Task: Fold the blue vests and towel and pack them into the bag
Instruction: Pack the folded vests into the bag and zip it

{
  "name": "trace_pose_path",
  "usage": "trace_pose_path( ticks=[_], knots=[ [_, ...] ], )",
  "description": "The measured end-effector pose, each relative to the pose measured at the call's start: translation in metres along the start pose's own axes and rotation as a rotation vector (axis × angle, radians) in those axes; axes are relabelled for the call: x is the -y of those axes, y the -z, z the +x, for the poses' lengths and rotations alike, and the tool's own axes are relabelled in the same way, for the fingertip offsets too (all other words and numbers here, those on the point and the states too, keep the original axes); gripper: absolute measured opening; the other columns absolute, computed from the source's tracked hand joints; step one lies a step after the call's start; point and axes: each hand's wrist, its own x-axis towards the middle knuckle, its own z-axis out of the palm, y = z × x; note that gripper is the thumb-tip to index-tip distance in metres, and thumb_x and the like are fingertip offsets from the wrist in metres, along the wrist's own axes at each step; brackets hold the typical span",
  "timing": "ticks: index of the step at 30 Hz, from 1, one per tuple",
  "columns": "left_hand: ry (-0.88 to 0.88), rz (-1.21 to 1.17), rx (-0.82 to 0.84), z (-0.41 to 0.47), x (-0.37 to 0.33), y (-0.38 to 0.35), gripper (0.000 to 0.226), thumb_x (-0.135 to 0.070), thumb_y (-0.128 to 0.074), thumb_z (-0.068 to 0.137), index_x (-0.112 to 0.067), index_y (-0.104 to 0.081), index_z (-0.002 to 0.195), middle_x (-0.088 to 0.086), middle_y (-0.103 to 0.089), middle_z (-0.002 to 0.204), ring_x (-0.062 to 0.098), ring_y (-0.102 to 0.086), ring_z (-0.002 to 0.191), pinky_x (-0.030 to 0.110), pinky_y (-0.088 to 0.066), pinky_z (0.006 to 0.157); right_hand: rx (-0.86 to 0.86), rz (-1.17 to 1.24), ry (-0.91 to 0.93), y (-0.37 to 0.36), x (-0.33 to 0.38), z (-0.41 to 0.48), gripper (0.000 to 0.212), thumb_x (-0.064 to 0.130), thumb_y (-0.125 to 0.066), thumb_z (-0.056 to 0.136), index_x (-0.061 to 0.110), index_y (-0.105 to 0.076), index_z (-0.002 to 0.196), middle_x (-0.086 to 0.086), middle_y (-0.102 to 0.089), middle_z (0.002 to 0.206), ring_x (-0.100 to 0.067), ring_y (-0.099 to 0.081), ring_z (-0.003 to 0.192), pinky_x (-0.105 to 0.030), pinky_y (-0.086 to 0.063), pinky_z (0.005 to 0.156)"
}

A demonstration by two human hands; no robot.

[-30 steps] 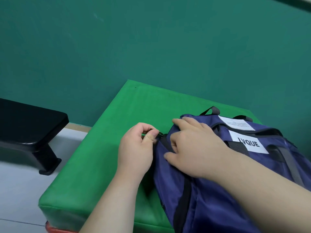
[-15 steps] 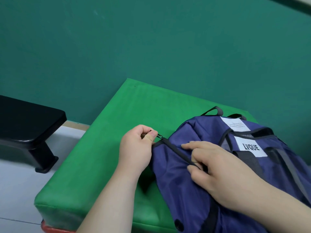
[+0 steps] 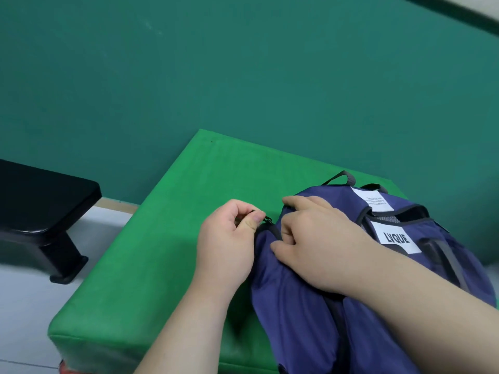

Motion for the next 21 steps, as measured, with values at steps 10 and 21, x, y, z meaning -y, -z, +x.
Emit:
trace_pose_path(
  ticks=[10, 21],
  knots=[
    [0.291, -0.235, 0.021, 0.007, 0.008, -0.011, 0.024, -0.013, -0.069, 0.091, -0.018, -0.065, 0.067, -0.011, -0.061, 0.056, 0.011, -0.055, 0.059, 0.032, -0.051, 0.049, -0.087, 0.298, -0.079, 0.001, -0.022, -0.011, 0.033, 0.018, -0.064, 0.078, 0.013, -0.039, 0.057, 0.008, -0.067, 0.076, 0.009, -0.041, 0.132, 0.0, -0.032, 0.081],
    [0.319, -0.349, 0.09, -0.004, -0.005, -0.015, 0.024, -0.012, -0.064, 0.094, -0.012, -0.063, 0.07, -0.009, -0.059, 0.054, 0.007, -0.052, 0.05, 0.028, -0.048, 0.051, -0.06, 0.151, 0.024, 0.015, -0.031, -0.022, 0.028, 0.038, -0.059, 0.07, 0.019, -0.043, 0.058, 0.011, -0.059, 0.125, -0.006, -0.041, 0.134, -0.027, -0.041, 0.1]
  ],
)
